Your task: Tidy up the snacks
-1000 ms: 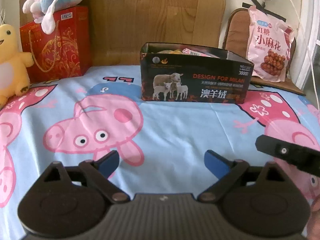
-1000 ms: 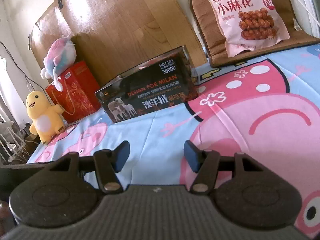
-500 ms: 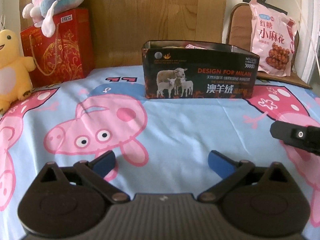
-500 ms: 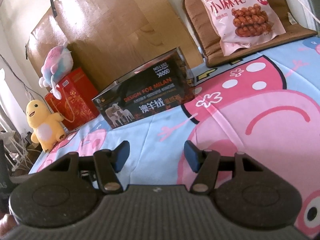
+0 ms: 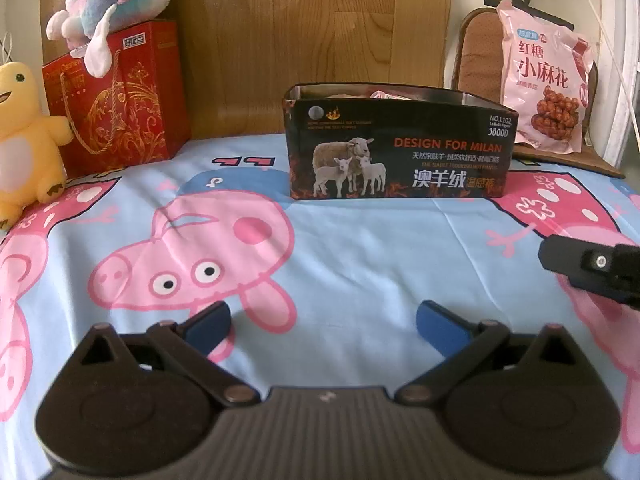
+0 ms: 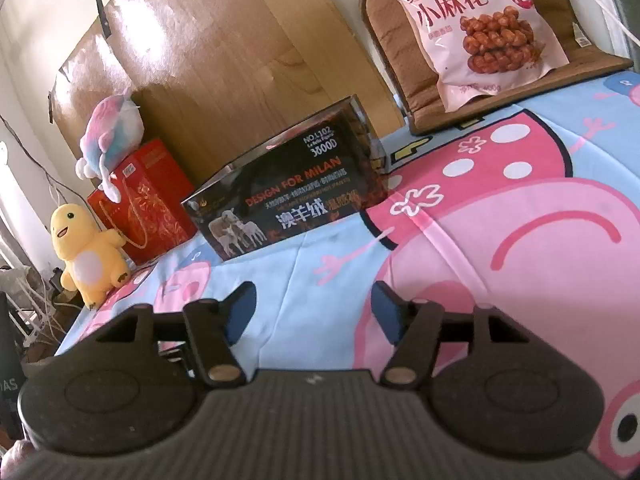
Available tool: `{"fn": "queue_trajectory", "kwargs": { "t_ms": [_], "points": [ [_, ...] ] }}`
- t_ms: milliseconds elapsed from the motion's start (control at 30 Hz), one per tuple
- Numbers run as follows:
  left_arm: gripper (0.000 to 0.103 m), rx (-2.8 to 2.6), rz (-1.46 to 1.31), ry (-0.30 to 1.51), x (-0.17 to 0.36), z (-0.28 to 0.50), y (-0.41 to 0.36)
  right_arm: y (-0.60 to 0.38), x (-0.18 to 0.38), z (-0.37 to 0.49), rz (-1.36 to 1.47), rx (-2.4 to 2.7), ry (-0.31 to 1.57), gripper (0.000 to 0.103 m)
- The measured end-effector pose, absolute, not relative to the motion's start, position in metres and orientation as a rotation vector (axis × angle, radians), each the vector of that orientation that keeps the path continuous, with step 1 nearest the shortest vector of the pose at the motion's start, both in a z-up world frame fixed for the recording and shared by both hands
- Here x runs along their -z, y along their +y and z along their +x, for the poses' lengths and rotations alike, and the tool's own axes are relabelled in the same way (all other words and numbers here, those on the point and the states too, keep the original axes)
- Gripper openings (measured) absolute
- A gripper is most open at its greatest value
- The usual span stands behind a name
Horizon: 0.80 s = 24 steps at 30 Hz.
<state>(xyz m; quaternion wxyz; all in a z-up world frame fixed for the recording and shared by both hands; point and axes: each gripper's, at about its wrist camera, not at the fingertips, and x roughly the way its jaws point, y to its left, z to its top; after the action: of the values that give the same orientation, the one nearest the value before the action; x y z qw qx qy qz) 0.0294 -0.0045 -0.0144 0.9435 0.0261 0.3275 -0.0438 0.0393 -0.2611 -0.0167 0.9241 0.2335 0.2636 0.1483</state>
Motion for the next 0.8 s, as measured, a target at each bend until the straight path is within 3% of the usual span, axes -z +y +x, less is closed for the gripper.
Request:
{"fn": "queue_trajectory", "kwargs": {
  "t_ms": [367, 800],
  "points": [
    [0.103, 0.058, 0.066, 0.653, 0.014, 0.026, -0.006, -0.254, 0.014, 0.036, 0.441, -0.325, 0.508, 0.088],
    [0.103, 0.038, 0.084, 0.580, 0.010, 0.016, -0.005, -0.257, 0.016, 0.039, 0.470, -0.315, 0.516, 0.097]
  ]
}}
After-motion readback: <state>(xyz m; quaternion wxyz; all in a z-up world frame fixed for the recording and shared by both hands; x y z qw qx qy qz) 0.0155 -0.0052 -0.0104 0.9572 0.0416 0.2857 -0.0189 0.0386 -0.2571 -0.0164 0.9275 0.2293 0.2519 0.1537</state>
